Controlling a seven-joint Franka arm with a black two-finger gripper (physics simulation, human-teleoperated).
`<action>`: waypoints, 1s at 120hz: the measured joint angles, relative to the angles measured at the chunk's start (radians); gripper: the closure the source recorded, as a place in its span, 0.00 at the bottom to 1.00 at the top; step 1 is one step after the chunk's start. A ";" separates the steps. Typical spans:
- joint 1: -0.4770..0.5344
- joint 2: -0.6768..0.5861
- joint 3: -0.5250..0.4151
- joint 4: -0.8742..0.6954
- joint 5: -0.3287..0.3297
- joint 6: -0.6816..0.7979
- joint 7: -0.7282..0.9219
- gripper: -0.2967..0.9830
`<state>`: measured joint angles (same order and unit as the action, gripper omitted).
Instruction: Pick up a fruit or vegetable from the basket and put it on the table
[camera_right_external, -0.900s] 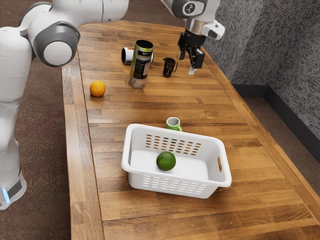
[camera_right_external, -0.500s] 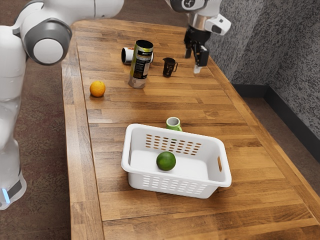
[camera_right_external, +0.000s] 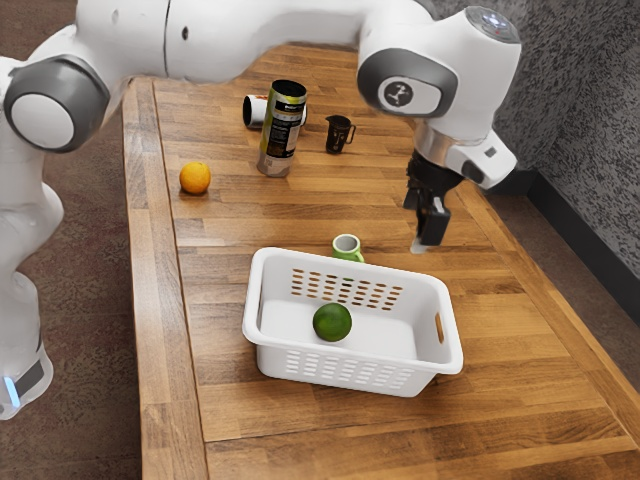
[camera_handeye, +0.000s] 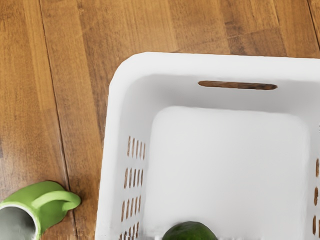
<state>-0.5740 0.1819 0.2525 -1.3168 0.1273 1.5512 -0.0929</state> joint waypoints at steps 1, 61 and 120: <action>0.001 -0.001 0.001 -0.001 -0.004 -0.002 -0.011 0.23; -0.183 -0.088 0.224 -0.243 -0.194 0.114 -0.835 0.23; -0.203 -0.249 0.244 -0.570 -0.176 0.182 -1.359 0.23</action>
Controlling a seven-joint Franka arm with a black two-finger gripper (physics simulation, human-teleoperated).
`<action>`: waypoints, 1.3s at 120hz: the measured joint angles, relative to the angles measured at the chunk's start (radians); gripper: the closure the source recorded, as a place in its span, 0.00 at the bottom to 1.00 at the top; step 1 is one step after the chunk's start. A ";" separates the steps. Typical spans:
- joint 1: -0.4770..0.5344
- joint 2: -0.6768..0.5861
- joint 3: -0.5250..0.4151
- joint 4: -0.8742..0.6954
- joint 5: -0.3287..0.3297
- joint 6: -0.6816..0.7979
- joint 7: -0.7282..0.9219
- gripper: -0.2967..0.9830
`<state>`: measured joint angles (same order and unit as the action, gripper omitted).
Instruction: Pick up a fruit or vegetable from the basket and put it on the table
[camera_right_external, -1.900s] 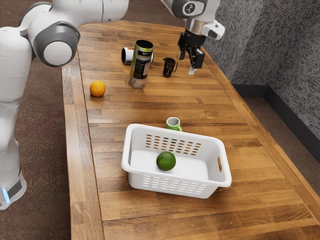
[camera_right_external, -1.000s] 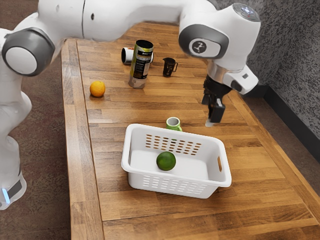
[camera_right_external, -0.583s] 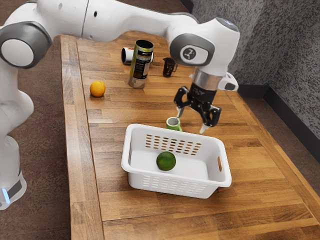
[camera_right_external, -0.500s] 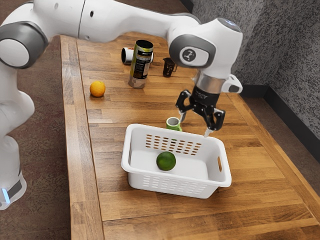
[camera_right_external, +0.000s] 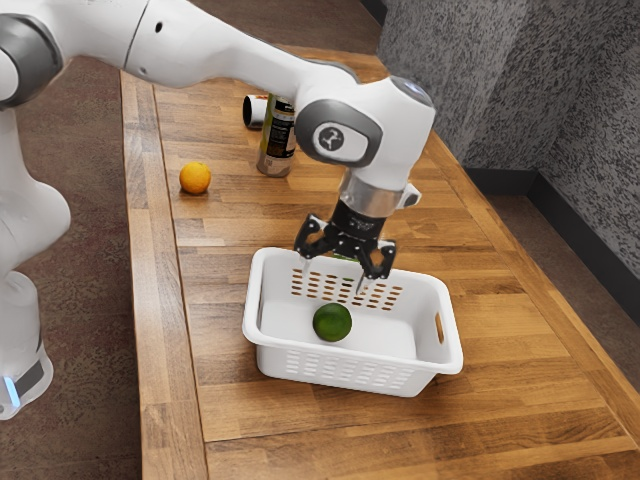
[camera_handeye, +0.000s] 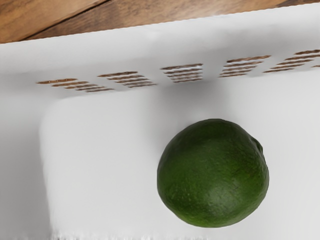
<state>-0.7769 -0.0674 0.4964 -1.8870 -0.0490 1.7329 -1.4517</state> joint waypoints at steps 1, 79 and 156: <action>-0.002 0.000 0.000 -0.004 0.000 0.003 -0.006 0.23; -0.038 0.001 0.003 -0.119 0.007 0.169 -0.262 0.23; -0.034 0.013 0.010 -0.178 0.022 0.274 -0.238 0.23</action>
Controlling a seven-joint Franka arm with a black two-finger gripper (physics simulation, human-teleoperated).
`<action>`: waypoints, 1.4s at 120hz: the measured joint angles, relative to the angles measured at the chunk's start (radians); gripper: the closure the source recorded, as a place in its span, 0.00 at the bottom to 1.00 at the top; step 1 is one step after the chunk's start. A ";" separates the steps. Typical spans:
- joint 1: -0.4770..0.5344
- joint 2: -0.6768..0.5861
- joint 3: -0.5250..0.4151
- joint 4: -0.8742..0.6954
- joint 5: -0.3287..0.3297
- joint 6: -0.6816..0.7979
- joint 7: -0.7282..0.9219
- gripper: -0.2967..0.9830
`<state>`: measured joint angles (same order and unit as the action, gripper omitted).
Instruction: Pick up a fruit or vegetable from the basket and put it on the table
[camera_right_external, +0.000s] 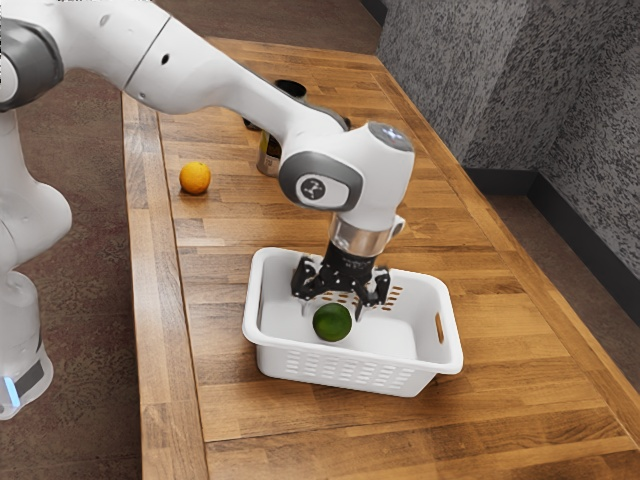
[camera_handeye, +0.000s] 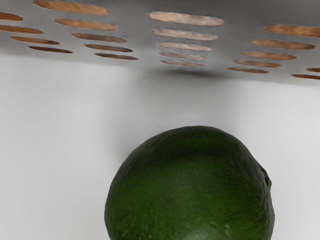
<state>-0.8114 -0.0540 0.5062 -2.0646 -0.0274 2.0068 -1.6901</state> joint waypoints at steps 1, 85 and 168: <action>0.001 0.001 0.000 -0.001 0.000 0.002 0.001 0.23; 0.019 0.043 0.009 -0.056 -0.011 0.131 0.055 0.23; 0.032 0.058 0.012 -0.092 -0.024 0.204 0.101 0.27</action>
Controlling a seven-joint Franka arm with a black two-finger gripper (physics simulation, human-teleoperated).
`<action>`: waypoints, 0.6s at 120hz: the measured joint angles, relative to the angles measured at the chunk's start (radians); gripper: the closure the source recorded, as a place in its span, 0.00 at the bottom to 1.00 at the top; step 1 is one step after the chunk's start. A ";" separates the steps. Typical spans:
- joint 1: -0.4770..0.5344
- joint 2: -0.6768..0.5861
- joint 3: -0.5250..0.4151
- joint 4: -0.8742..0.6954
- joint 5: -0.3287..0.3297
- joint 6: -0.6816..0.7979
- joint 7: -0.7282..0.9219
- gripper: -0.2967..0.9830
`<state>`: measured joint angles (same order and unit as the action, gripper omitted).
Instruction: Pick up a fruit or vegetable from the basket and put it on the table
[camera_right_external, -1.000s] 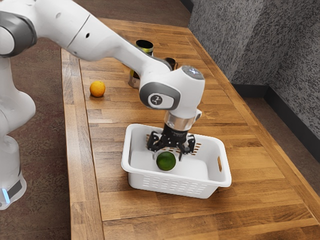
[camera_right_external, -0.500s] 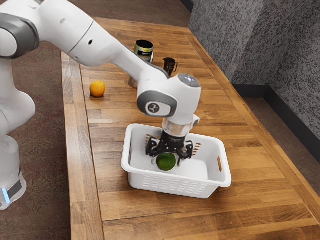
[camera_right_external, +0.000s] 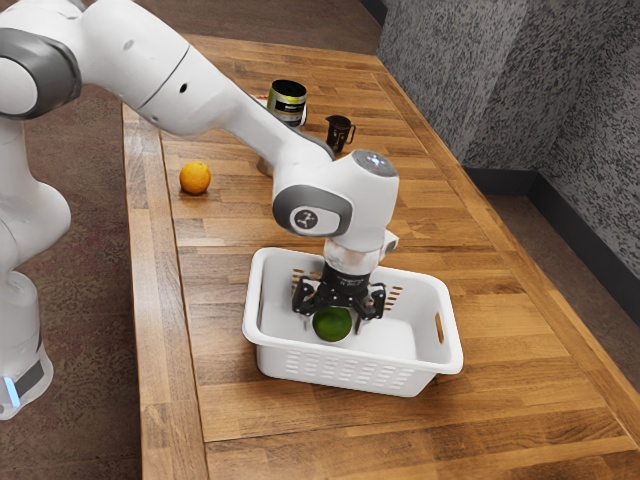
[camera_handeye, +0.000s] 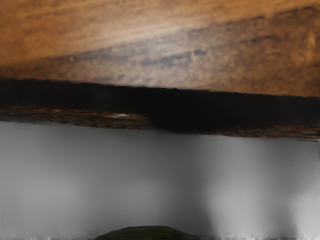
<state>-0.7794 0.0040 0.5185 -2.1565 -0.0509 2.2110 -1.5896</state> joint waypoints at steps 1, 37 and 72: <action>0.000 0.000 0.000 0.000 0.000 0.000 0.000 0.27; -0.009 -0.012 -0.009 0.011 0.002 0.000 0.009 0.51; 0.010 -0.025 -0.007 0.388 0.074 -0.212 0.030 0.51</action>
<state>-0.7698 -0.0213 0.5113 -1.7685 0.0227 1.9990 -1.5598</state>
